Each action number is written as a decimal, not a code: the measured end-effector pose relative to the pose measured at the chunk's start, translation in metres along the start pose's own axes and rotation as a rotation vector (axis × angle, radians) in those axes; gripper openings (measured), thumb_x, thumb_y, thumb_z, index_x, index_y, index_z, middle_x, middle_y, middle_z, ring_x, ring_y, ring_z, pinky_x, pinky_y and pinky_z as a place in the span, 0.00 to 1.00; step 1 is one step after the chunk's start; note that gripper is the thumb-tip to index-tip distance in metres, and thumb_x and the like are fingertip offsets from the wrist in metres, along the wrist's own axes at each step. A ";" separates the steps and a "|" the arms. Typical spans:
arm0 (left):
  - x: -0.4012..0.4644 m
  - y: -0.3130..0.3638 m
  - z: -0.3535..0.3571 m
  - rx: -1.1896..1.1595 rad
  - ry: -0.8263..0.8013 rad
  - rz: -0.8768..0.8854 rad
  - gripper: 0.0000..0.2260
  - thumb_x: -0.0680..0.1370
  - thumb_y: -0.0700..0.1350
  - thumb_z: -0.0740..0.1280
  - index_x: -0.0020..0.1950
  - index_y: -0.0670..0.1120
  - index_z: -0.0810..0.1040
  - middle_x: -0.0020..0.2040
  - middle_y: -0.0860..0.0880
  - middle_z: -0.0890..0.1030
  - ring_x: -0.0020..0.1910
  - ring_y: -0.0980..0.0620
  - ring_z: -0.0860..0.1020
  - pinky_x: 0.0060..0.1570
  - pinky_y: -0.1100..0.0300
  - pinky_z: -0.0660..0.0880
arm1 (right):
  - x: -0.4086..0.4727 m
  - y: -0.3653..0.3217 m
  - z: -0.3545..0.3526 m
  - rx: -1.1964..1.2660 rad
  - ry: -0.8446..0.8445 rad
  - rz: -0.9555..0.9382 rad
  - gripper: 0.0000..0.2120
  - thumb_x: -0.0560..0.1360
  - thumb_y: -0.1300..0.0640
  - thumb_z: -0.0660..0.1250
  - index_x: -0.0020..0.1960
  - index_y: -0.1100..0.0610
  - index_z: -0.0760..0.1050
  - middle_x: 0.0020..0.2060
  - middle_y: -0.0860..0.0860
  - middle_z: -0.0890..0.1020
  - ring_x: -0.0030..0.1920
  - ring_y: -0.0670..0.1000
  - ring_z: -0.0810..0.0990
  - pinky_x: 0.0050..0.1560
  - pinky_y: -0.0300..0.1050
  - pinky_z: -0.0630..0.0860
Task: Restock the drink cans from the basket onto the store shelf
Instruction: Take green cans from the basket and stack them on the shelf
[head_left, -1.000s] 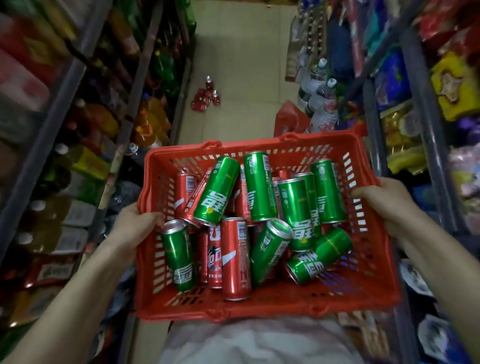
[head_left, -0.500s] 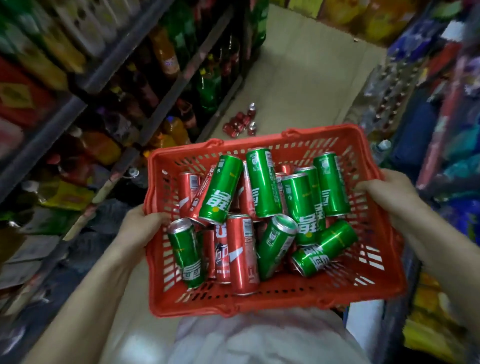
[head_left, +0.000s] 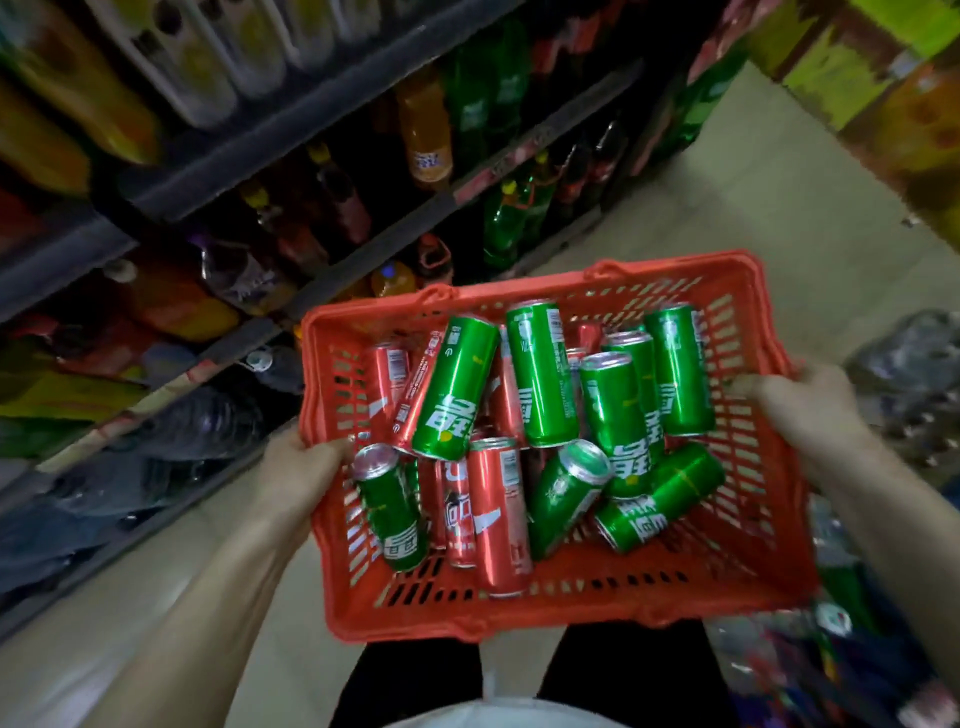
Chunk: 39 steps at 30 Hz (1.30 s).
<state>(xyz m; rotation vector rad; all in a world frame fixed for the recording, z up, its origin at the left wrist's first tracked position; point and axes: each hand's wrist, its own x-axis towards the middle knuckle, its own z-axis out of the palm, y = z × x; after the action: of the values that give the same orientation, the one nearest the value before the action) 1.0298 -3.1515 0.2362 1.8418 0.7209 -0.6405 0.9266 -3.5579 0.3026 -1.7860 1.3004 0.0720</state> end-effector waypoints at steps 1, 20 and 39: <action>0.011 -0.002 0.011 -0.009 0.030 -0.015 0.11 0.69 0.34 0.74 0.47 0.47 0.87 0.41 0.46 0.89 0.41 0.43 0.87 0.51 0.44 0.84 | 0.026 0.000 0.009 0.000 -0.028 -0.018 0.10 0.73 0.69 0.70 0.52 0.58 0.83 0.37 0.55 0.82 0.23 0.39 0.78 0.29 0.36 0.79; 0.293 -0.221 0.185 -0.195 0.274 -0.189 0.12 0.73 0.28 0.68 0.51 0.42 0.83 0.43 0.38 0.87 0.43 0.35 0.85 0.48 0.45 0.83 | 0.398 0.120 0.328 -0.282 -0.386 -0.318 0.12 0.59 0.50 0.73 0.43 0.47 0.85 0.35 0.53 0.87 0.40 0.59 0.87 0.50 0.63 0.83; 0.404 -0.259 0.226 -0.086 0.186 -0.295 0.11 0.75 0.27 0.67 0.50 0.39 0.83 0.31 0.47 0.85 0.29 0.49 0.83 0.26 0.62 0.77 | 0.504 0.147 0.456 -0.462 -0.484 -0.378 0.09 0.65 0.51 0.74 0.44 0.53 0.84 0.37 0.49 0.86 0.41 0.56 0.86 0.52 0.54 0.83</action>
<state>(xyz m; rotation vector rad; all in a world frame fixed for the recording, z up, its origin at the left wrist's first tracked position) 1.0933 -3.2065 -0.2873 1.7458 1.1409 -0.6199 1.2319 -3.6243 -0.3181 -2.1946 0.6158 0.5952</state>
